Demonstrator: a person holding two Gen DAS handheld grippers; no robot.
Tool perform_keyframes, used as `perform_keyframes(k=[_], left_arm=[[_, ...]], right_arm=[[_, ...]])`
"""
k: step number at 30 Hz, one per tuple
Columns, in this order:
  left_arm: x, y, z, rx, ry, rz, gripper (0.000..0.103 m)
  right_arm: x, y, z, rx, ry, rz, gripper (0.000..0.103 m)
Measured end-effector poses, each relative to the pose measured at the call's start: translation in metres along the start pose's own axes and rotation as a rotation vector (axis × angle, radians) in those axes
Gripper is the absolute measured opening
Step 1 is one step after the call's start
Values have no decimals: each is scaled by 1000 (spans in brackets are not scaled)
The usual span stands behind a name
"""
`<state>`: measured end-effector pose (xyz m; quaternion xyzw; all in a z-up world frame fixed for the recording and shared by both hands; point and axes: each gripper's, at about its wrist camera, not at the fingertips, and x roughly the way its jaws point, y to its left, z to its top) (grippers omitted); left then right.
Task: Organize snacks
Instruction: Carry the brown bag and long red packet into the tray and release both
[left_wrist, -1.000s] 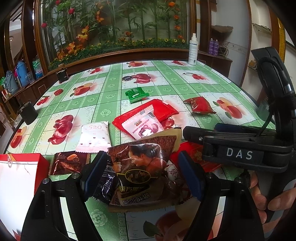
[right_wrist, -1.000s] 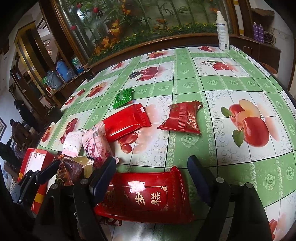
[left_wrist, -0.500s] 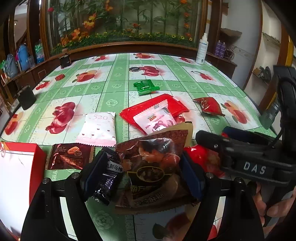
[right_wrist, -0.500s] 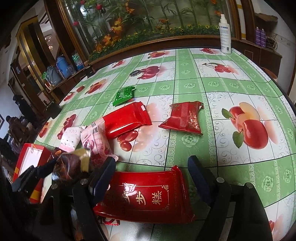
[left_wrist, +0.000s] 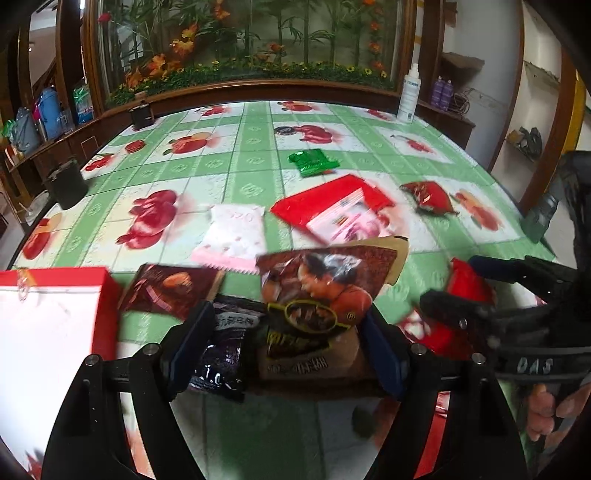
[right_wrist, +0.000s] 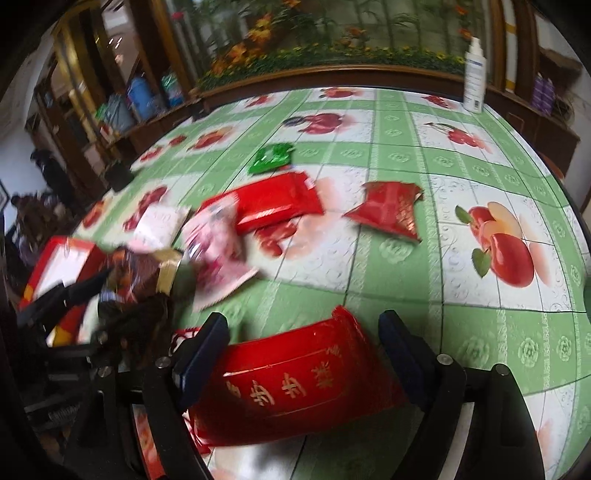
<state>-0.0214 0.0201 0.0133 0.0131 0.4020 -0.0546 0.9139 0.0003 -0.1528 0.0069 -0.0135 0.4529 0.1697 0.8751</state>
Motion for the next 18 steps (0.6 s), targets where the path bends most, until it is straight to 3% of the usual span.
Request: perform_keyframes(k=[6,12,15,18], left_arm=[[-18,1,-17,34,10,-1,74],[-49,5,-37,43,54,-51,70],[-61,8,-51,34,95,-86,70],[-71,12,-63,24,127,-90,71]], right_arm=[[-17,25,-35,-106,0,12,91],[-41,36,-64,-161,47,67,92],[-54,26,-75,-110,58,97,92],[-68,0,-83,46,64,173,91]])
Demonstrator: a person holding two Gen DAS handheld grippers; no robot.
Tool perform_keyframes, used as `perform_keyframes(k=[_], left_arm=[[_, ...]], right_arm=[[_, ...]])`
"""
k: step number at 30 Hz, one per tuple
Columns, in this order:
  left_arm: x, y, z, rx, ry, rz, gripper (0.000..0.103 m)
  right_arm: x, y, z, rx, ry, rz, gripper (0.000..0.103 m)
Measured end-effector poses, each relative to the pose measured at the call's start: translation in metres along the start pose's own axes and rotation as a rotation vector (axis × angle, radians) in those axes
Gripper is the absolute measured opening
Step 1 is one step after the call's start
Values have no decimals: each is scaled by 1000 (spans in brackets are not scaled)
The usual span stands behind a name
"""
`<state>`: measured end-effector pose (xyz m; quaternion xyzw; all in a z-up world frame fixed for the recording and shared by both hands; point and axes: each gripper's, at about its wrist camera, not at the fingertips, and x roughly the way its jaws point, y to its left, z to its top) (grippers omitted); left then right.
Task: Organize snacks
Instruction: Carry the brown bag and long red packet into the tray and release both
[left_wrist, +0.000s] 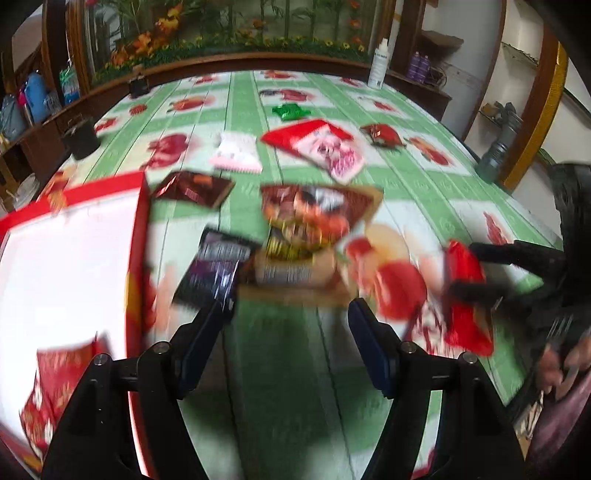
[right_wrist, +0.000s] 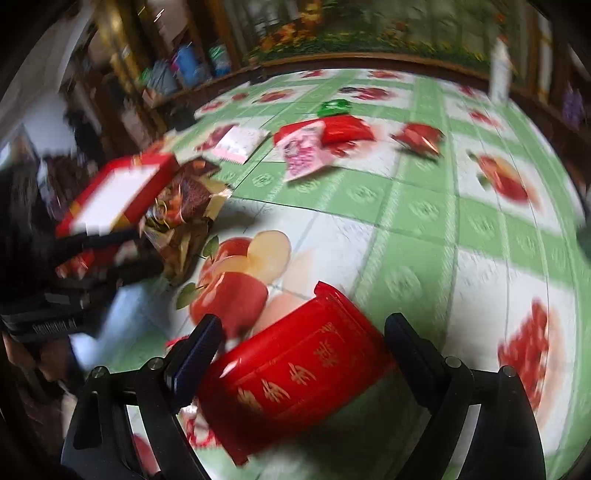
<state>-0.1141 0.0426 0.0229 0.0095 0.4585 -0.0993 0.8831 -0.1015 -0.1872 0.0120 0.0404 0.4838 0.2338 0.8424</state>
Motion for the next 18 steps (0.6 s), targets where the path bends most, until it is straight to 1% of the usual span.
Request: perform_keyframes(k=[3,5,7,10,12,14,16,18], left_arm=[[-12,3,-5,-8,-16,15,71],[-25,5,-5,3,-61,47,71],[-33,6,-3,9,-89,76,71],[-40,5,-3,40,-125,127,71],[-40,3,-5,62,-135,162,71],[-38,3,-7,72,-131,165,71],[-36,2,-7,77,-128,161,71],[-35,4,-4,79,-132,162,71]], right_arm=[[-16,-24,-7,184,2,42,91],[-24,-37,-11,298,10,24,91],[-30,-42,-13,364,25,9,91],[-33,-42,-18,430,69,1,91],[-33,-38,-21,479,105,5,91],[-29,-30,-21,507,144,19,91],[-23,-23,-19,533,151,33,91],[-17,-12,-12,517,144,-27,92]])
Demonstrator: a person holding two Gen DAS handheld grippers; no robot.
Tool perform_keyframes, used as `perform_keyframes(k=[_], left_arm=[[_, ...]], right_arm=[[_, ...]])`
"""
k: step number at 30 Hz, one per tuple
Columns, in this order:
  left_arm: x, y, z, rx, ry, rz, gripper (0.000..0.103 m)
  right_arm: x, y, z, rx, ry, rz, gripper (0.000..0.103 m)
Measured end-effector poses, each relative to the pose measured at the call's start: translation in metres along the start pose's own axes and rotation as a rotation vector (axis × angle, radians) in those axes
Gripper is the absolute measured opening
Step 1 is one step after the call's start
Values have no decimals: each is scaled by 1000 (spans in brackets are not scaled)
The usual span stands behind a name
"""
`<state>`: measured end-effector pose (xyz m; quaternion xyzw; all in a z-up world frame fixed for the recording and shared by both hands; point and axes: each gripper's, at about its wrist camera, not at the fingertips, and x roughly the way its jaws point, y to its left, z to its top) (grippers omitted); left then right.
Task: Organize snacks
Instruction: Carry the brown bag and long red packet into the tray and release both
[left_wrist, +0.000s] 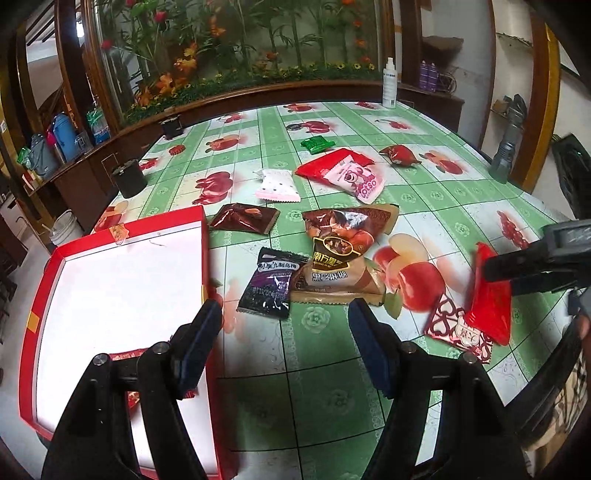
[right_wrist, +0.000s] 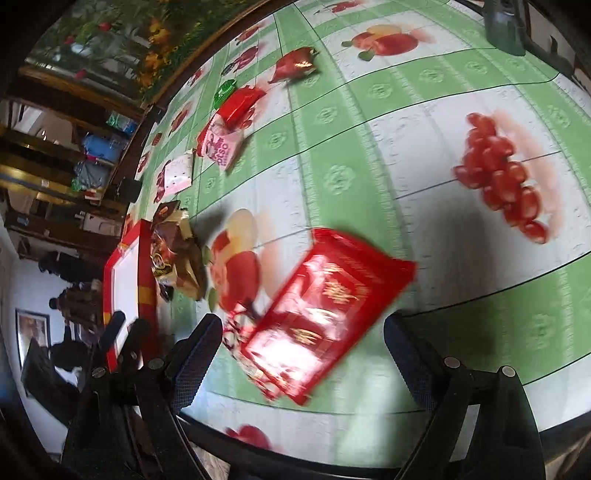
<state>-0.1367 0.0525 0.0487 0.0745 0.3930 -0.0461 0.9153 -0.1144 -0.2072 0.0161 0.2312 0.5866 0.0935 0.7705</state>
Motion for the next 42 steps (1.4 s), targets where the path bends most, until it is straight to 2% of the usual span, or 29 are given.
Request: perform_keyframes(k=[3,4,6,7,12,17,21,22,24,28,30,33,42], left_arm=[[1,4,4,-8,-1,4,71],[1,4,5,-10,-1,4,71],[4,4,9,-11,-1,8,71],[5,3,11,-10,-3,10,71],[15,-11,27,21,-1,4,76],[44,-33,38,53,62,-15,77],[61,-44,41,63,77,-26,76],[63,-45,40,63,74,-35,75],[67,-44,39,50,82,-55,37],[63,-33,34,17,64,-93,35],[60,-27,31,-1,59,-107,34],[51,-17,28,-32,45,-150,34],[-8,31,12,-135,-50,-255,34]], right_arm=[[9,20,0,-52,-47,-74,90],[11,28,-1,-97,-67,-114,84],[15,40,-4,-175,-90,-193,60],[17,42,-5,-204,-110,-205,51],[14,35,-7,-278,-180,-266,49],[5,13,-2,-285,-210,-285,49],[3,10,-4,-309,-213,-272,50],[4,11,-5,-319,-217,-280,50],[6,13,-8,-334,-227,-302,50],[7,15,-10,-334,-247,-314,49],[7,17,-11,-334,-251,-291,48],[6,19,-11,-309,-235,-187,48],[16,46,-9,-233,-116,179,47]])
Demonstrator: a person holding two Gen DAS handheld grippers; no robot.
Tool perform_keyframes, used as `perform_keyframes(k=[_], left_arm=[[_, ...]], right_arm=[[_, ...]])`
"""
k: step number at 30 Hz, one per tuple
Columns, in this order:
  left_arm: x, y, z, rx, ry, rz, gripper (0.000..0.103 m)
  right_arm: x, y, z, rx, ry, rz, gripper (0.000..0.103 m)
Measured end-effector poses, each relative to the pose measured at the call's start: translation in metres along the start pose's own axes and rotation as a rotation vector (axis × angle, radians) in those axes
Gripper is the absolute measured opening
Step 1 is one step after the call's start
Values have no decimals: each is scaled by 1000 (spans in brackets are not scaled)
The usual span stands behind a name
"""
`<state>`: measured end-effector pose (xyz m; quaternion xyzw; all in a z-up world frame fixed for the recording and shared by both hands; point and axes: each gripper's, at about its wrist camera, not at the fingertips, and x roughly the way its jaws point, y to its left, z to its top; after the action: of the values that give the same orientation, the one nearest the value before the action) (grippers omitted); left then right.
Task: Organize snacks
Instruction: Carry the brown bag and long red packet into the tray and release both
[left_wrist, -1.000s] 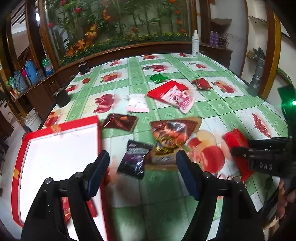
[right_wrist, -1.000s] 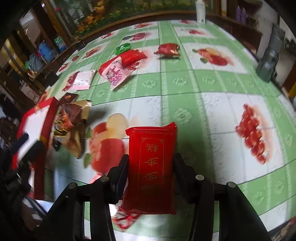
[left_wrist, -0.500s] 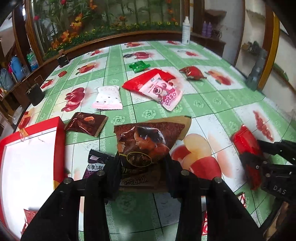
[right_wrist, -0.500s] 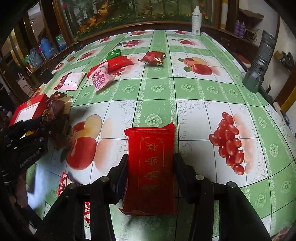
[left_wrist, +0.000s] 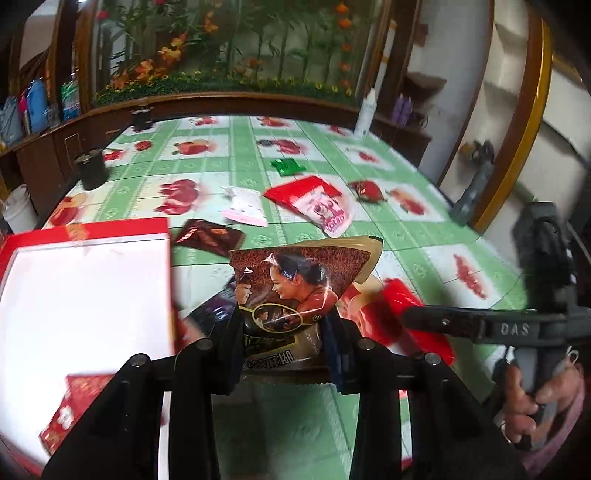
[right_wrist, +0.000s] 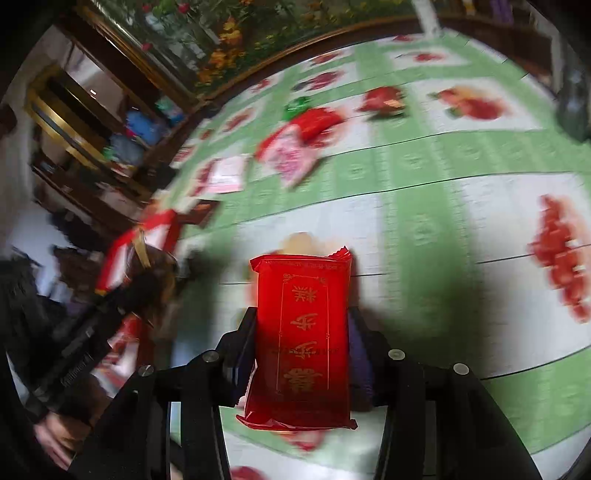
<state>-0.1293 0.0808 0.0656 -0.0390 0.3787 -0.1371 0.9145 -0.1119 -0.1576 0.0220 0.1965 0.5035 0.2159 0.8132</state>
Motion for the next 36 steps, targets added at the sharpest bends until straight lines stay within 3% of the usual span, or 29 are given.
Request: perform_keyframes(k=[3,12,19,31,34,36], left_arm=[[-19,20,-5,-48,-25,6,34],[-57,102,-30,-203,-62,120,34],[-61,142,-47,-276,-60,226,34],[-55,172,-61,-334,-34,315,35],[-56,176,-62,-344,-22,378,40],[-60,179,-63,-352,-31,389,52]], right_arm=[[11,25,1,-15,25,82,47],[68,136,-7,-138,119,289,47],[109,195,-17,-196,149,312,47],[159,228,-5,-212,157,235,49],[159,231,1,-218,137,238,52],[150,234,4,-243,100,248,56]])
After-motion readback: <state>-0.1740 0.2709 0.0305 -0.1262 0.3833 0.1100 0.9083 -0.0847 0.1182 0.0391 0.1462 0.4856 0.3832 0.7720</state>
